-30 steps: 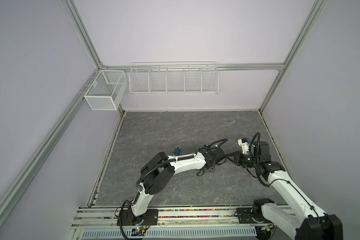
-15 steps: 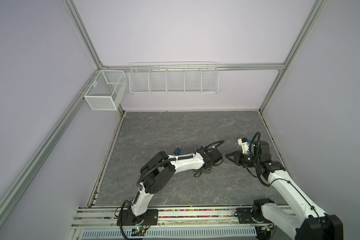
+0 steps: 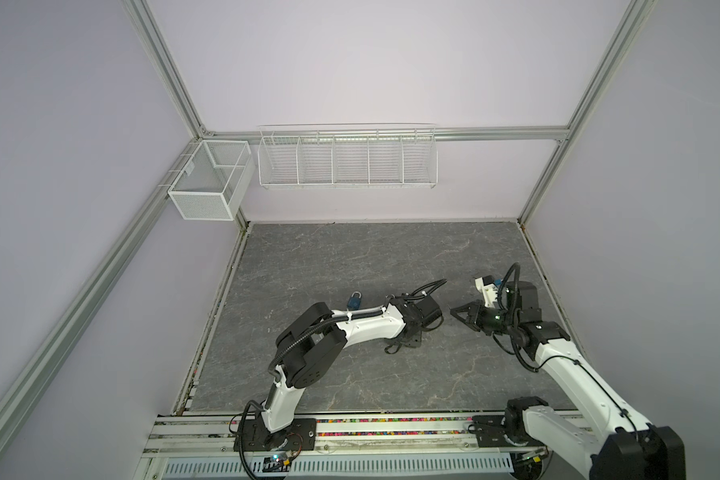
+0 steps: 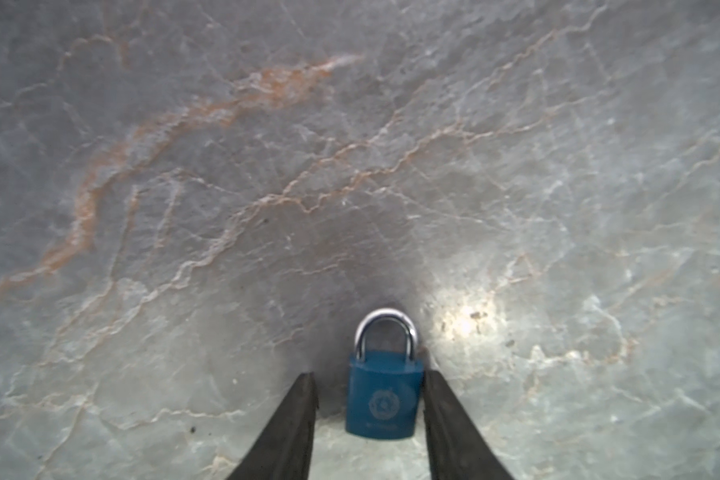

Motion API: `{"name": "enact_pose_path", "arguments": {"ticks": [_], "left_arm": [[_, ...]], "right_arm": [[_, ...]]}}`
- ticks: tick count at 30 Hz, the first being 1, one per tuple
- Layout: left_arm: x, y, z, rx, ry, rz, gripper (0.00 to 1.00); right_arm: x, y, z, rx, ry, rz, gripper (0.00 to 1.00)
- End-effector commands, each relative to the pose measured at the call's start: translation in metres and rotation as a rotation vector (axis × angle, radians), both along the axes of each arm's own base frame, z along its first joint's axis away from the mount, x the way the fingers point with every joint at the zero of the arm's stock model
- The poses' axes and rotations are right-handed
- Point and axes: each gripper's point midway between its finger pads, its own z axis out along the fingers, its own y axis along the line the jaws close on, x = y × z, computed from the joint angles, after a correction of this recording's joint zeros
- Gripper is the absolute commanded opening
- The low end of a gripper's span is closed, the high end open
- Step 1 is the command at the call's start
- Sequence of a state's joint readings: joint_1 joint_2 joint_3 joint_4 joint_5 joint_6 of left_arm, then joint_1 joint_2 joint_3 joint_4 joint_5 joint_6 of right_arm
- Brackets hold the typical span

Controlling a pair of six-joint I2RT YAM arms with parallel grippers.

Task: Unlock with the key
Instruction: 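Lower the left gripper and close it on the small blue padlock body, then lift the padlock with the left gripper while the right gripper holds the key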

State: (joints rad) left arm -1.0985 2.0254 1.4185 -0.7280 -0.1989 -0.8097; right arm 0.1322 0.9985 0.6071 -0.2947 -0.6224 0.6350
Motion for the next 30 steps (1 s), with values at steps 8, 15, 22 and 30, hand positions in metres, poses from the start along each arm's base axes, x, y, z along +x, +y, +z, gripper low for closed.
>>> {"name": "enact_pose_path", "arguments": {"ticks": [8,15,22,30], "left_arm": [[0.001,-0.001,-0.016,0.042,0.028,-0.022,0.37],[0.004,0.008,-0.024,0.093,0.009,0.013,0.37],[-0.002,0.017,-0.026,0.134,0.014,0.000,0.37],[-0.013,0.015,-0.024,0.111,0.056,-0.019,0.36]], "right_arm": [[0.004,0.001,0.002,0.007,-0.018,0.010,0.06],[0.004,0.000,-0.001,0.004,-0.011,0.006,0.06],[0.005,0.001,-0.002,0.006,-0.006,0.007,0.06],[0.008,0.002,-0.004,0.010,0.007,0.004,0.06]]}}
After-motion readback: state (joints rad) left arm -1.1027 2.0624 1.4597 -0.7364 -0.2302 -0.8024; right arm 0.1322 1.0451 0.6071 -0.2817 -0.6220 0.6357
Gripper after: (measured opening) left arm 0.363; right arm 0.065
